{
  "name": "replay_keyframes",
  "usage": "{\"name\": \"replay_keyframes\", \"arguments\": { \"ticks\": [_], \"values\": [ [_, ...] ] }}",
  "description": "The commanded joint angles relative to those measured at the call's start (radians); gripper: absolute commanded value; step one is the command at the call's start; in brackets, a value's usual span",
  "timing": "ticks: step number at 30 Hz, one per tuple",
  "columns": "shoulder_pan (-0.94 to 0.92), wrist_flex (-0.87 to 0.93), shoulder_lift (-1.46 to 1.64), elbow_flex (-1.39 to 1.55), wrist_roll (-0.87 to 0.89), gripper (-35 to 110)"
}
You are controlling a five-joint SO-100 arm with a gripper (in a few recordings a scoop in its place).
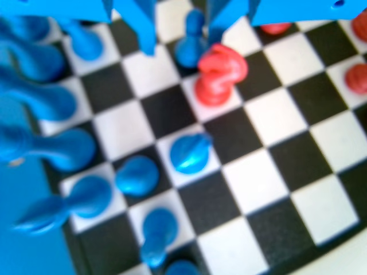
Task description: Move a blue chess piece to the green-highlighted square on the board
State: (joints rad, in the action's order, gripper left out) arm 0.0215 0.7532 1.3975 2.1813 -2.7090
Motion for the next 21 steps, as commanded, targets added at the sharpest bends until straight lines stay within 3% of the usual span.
{"name": "replay_keyframes", "arguments": {
  "ticks": [1, 12, 21],
  "values": [
    [0.003, 0.074, 0.057, -0.077, -0.003, 11],
    [0.015, 0.321, 0.137, -0.275, 0.067, 2],
    [0.035, 0.425, 0.302, -0.336, 0.365, 1]
  ]
}}
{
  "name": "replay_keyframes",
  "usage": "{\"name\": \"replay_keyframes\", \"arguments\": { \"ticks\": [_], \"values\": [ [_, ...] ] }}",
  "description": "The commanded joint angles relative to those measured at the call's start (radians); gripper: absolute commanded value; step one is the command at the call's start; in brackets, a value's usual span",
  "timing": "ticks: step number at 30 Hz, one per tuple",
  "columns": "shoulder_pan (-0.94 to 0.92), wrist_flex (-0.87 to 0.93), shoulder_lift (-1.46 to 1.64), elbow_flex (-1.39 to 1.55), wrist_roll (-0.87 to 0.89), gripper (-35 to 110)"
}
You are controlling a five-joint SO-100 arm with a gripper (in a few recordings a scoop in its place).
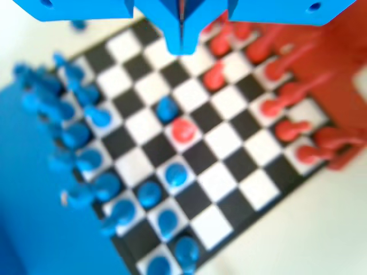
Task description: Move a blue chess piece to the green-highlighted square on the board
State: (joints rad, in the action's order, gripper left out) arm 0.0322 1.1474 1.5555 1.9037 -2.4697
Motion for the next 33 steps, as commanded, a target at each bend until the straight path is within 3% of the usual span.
{"name": "replay_keyframes", "arguments": {
  "ticks": [1, 6, 14, 24, 33],
  "values": [
    [0.034, 0.026, 0.175, -0.054, 0.201, 1],
    [0.054, 0.155, 0.33, -0.097, 0.457, 1],
    [0.038, 0.344, 0.557, -0.175, 0.693, 1],
    [0.0, 0.552, 0.861, -0.118, 0.738, 1],
    [-0.018, 0.566, 1.111, 0.055, 0.718, 1]
  ]
}}
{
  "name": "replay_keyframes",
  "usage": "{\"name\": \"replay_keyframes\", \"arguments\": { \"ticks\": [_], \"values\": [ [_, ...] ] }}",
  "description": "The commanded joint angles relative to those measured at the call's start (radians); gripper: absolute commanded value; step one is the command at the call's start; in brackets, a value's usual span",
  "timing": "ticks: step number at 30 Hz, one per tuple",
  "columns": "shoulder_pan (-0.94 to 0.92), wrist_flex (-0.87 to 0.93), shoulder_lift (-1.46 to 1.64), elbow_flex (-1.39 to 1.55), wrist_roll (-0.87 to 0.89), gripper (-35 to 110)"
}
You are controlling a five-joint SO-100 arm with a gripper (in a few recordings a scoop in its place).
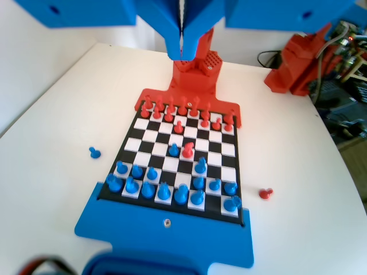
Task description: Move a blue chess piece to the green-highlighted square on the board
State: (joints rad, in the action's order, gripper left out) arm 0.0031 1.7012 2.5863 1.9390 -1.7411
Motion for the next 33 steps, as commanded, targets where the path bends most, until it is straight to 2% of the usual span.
{"name": "replay_keyframes", "arguments": {
  "ticks": [1, 6, 13, 33],
  "values": [
    [0.011, 0.02, 0.094, 0.023, -0.009, 1],
    [0.008, 0.035, 0.183, 0.071, -0.037, 1],
    [0.006, -0.075, 0.334, 0.222, -0.015, 1],
    [-0.051, -0.121, 0.436, 0.239, -0.009, 1]
  ]
}}
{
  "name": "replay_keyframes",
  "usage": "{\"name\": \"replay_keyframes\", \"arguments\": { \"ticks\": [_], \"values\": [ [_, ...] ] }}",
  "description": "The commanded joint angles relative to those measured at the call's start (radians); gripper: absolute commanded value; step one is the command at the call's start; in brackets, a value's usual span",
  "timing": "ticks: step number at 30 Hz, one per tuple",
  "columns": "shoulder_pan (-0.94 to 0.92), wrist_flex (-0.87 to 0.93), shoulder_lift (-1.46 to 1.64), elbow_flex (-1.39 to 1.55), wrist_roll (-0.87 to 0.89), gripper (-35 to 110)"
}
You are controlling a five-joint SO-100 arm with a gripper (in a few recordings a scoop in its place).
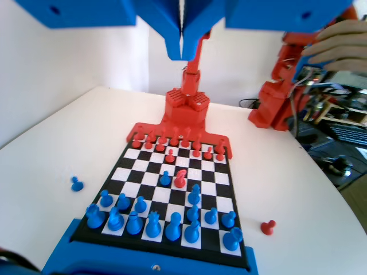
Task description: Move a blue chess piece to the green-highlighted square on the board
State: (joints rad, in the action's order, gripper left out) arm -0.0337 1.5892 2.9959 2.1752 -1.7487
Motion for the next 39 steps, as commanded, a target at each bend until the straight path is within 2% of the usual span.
{"name": "replay_keyframes", "arguments": {
  "ticks": [1, 39],
  "values": [
    [-0.008, -0.012, 0.046, 0.005, 0.0, 1],
    [0.011, -0.017, 0.06, 0.006, -0.003, 1]
  ]
}}
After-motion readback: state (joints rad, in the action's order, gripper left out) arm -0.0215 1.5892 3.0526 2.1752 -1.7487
